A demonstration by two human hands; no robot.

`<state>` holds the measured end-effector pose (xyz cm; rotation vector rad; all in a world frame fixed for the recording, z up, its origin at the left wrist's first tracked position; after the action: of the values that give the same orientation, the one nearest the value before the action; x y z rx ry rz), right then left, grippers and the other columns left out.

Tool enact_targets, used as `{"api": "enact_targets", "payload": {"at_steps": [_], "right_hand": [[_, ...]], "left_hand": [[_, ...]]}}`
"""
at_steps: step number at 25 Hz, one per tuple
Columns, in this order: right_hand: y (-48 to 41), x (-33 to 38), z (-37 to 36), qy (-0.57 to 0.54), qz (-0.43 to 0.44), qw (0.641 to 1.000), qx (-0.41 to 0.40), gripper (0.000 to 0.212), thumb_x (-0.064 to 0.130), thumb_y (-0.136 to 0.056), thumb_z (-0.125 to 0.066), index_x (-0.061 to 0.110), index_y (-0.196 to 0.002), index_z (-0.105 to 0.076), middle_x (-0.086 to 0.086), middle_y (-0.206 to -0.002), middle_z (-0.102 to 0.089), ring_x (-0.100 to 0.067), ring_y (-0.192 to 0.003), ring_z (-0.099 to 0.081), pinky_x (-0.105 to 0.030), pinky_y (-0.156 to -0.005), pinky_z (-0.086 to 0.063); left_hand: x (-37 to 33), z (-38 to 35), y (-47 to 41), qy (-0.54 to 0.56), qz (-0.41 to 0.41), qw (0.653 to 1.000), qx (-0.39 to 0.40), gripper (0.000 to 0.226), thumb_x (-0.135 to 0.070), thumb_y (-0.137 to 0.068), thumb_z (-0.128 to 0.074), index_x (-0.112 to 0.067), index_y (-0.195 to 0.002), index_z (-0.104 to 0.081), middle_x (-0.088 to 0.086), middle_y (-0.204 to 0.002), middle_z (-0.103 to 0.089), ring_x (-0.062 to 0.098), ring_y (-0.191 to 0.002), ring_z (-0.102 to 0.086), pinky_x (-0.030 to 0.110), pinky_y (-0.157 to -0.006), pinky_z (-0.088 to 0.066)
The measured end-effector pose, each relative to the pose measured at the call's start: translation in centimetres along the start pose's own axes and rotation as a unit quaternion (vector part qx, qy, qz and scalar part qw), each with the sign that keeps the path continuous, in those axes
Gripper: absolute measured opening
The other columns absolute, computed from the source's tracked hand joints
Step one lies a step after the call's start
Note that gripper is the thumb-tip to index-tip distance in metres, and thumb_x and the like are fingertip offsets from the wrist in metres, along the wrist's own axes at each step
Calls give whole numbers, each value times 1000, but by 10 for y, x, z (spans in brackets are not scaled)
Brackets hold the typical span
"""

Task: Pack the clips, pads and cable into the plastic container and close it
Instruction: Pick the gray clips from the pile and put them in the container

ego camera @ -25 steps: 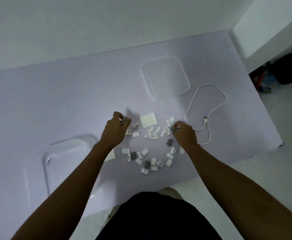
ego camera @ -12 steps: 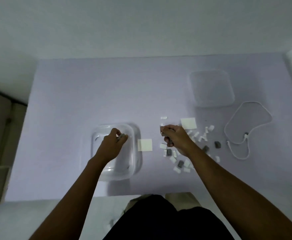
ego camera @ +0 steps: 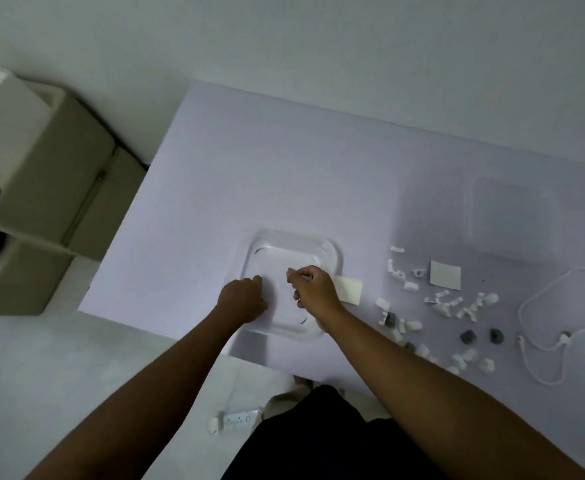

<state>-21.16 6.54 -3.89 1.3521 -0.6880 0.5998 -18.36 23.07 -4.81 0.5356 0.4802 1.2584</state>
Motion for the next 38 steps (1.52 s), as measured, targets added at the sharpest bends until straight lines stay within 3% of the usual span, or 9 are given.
{"api": "enact_targets", "payload": {"at_steps": [7,12,15,19,23,26,29,31,38], "right_hand": [[-13,-14,-9,30,-35,997,-56,30,41,-85,-63,12,-95,-63,-4,-84,-66,-24,-78,-66,-37,-69,-53],[-16,-21,-8,54,-36,995,-71,30,44,-83,-61,16,-94,-63,-6,-91,-70,-27,-87,-68,-43,-79,-57],[-18,-25,-6,64,-46,994,-81,29,43,-81,-61,15,-91,-63,-7,-88,-70,-27,-83,-67,-43,-78,-57],[-16,-30,-6,94,-76,991,-61,22,33,-86,-59,13,-79,-54,-3,-72,-57,-19,-62,-52,-34,-60,-46],[-11,-39,-26,159,-106,981,-28,21,29,-89,-57,8,-89,-58,-8,-78,-63,-25,-68,-62,-37,-62,-57],[-9,-38,-46,168,-105,980,-19,27,32,-91,-58,7,-101,-60,-10,-92,-69,-31,-85,-68,-45,-79,-61],[-5,-30,-61,179,-77,981,-1,19,27,-91,-62,10,-100,-58,-6,-87,-64,-25,-78,-62,-42,-79,-58],[0,-26,-64,178,-63,981,41,27,23,-85,-69,9,-106,-58,-5,-91,-66,-21,-80,-62,-36,-72,-54],[17,-26,-52,190,-17,972,137,54,13,-85,-69,17,-136,-51,-3,-120,-65,-22,-105,-64,-35,-92,-55]], "left_hand": [[-8,-7,6,-58,-18,998,-30,32,-15,-96,-48,-9,-126,-57,11,-128,-50,35,-103,-59,38,-84,-51],[-14,8,19,-27,-20,999,-38,32,-25,-96,-53,-11,-124,-54,11,-126,-51,35,-104,-60,37,-83,-50],[-6,26,28,71,-28,988,-131,35,-31,-88,-62,-12,-117,-58,9,-114,-58,31,-97,-62,37,-74,-52],[21,26,28,269,46,911,-308,32,-33,-94,-57,-12,-118,-61,13,-115,-59,30,-108,-54,39,-84,-50],[24,-3,15,482,84,855,-171,39,-39,-104,-33,-12,-108,-60,11,-108,-65,29,-103,-60,32,-87,-42],[16,-7,18,497,73,848,-165,41,-39,-105,-28,-13,-101,-58,4,-99,-66,21,-92,-61,30,-84,-43],[13,-13,22,510,74,842,-162,39,-39,-105,-31,-13,-92,-56,2,-89,-63,17,-83,-59,30,-78,-43],[13,-14,22,533,92,826,-160,40,-41,-104,-33,-11,-95,-59,4,-91,-64,19,-85,-59,31,-79,-42],[10,-14,21,610,136,768,-141,49,-45,-103,-35,-5,-107,-63,8,-104,-64,23,-97,-58,34,-90,-43]]}}
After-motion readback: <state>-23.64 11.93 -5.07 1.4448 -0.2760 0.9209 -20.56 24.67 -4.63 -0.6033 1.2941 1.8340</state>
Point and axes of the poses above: each hand's wrist, its own y-axis away from the middle knuckle, its own z-axis out of the back of the hand, x = y × z, the point moved 2 cm from there along -y, towards the middle knuckle
